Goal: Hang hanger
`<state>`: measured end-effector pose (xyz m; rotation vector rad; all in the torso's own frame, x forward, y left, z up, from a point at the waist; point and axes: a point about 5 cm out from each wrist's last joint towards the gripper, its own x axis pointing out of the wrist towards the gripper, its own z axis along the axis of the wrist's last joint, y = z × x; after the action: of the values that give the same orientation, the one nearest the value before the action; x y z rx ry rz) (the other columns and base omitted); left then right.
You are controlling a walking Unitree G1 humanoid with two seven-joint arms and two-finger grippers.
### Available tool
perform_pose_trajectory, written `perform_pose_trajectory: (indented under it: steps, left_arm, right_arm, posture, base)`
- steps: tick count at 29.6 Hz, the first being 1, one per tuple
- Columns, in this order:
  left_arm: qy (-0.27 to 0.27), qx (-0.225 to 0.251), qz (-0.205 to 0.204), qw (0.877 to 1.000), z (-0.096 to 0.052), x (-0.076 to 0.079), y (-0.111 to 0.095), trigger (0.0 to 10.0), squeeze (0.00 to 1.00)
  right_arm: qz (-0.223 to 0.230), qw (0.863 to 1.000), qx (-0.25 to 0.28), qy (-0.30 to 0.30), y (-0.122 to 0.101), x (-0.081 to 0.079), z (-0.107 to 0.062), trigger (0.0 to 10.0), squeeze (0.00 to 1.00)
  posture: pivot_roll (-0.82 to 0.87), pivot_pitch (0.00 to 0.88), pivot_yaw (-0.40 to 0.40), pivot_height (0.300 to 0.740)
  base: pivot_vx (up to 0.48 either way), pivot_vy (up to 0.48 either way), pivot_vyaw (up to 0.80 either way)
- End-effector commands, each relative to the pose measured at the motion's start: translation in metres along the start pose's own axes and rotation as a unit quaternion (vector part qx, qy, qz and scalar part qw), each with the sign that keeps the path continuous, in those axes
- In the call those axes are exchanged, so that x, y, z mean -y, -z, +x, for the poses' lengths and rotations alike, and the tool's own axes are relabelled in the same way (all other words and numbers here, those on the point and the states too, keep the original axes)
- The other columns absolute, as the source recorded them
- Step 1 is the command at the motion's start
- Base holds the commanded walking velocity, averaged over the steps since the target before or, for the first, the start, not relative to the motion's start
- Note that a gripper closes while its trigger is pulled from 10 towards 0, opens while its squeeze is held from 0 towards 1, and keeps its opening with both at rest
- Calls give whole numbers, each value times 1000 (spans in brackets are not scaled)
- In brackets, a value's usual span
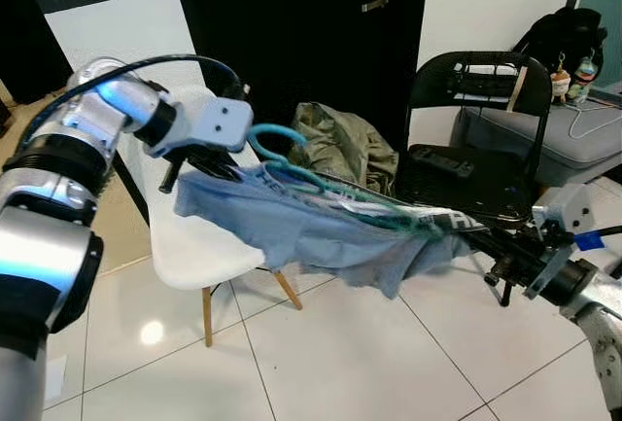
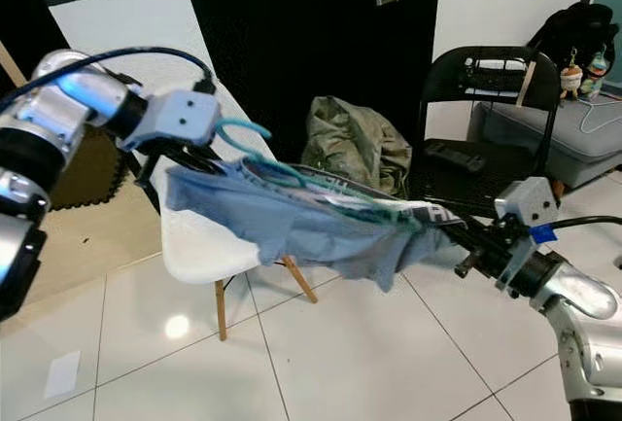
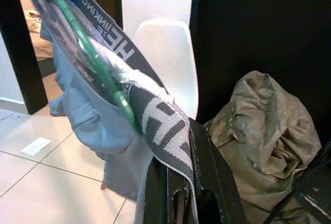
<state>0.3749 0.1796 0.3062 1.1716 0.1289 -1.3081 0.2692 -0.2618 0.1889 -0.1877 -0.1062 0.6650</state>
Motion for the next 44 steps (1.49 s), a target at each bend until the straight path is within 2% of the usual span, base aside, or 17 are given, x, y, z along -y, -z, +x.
perform_pose_trajectory:
  steps: [1,4,5,6,11,15,17,21,23,25,27,39,43,44]
  left_arm:
    - [-8,-3,-21,1000,-9,4,8,10000,0]
    - [-11,52,-26,998,-16,4,2,10000,0]
    - [-11,52,-26,998,-16,4,2,10000,0]
    - [-5,83,-23,996,-19,4,-2,10000,0]
    - [0,115,-24,993,-18,7,-6,10000,0]
    - [1,119,-26,993,-18,9,-6,10000,0]
    - [1,111,-26,994,-20,9,-5,10000,0]
    - [7,60,-31,998,-23,13,7,10000,0]
    - [7,60,-31,998,-23,13,7,10000,0]
    - [9,12,-38,999,-24,19,18,10000,0]
    - [8,-4,-41,999,-24,22,21,10000,0]
    - [0,-27,-41,999,-21,24,25,10000,0]
    - [2,-26,-34,999,-10,25,22,10000,0]
    - [4,-23,-33,999,-2,26,21,10000,0]
  right_arm:
    - [3,1000,0,-15,0,-5,2,0,0]
    - [8,1000,-11,-26,6,-10,3,0,0]
    - [8,1000,-11,-26,6,-10,3,0,0]
    - [12,999,-16,-29,9,-13,4,0,0]
    - [17,999,-20,-31,12,-14,5,0,0]
    - [16,999,-21,-30,12,-13,5,0,0]
    - [16,999,-20,-29,11,-13,4,0,0]
    - [9,1000,-16,-22,5,-8,2,0,0]
    - [9,1000,-16,-22,5,-8,2,0,0]
    - [4,1000,-10,-19,0,-5,-1,0,0]
    - [1,1000,-7,-18,-3,-4,-2,0,0]
    - [-23,999,4,-34,-17,-3,1,0,0]
    - [-44,996,8,-81,-28,-13,13,0,0]
    - [-53,993,8,-109,-32,-19,19,0,0]
  posture:
    - [34,11,95,740]
    - [35,12,96,740]
    - [35,12,96,740]
    - [38,12,95,740]
    - [41,12,94,740]
    - [41,11,93,740]
    - [42,11,92,740]
    - [41,10,92,740]
    - [41,10,92,740]
    - [39,9,94,740]
    - [39,8,92,740]
    - [37,3,95,740]
    - [31,0,97,740]
    - [29,0,95,740]
  base:
    - [0,0,0]
    - [0,0,0]
    - [0,0,0]
    - [0,0,0]
    - [0,0,0]
    - [0,0,0]
    - [0,0,0]
    - [0,0,0]
    - [0,0,0]
    - [0,0,0]
    - [0,0,0]
    - [0,0,0]
    - [0,0,0]
    - [0,0,0]
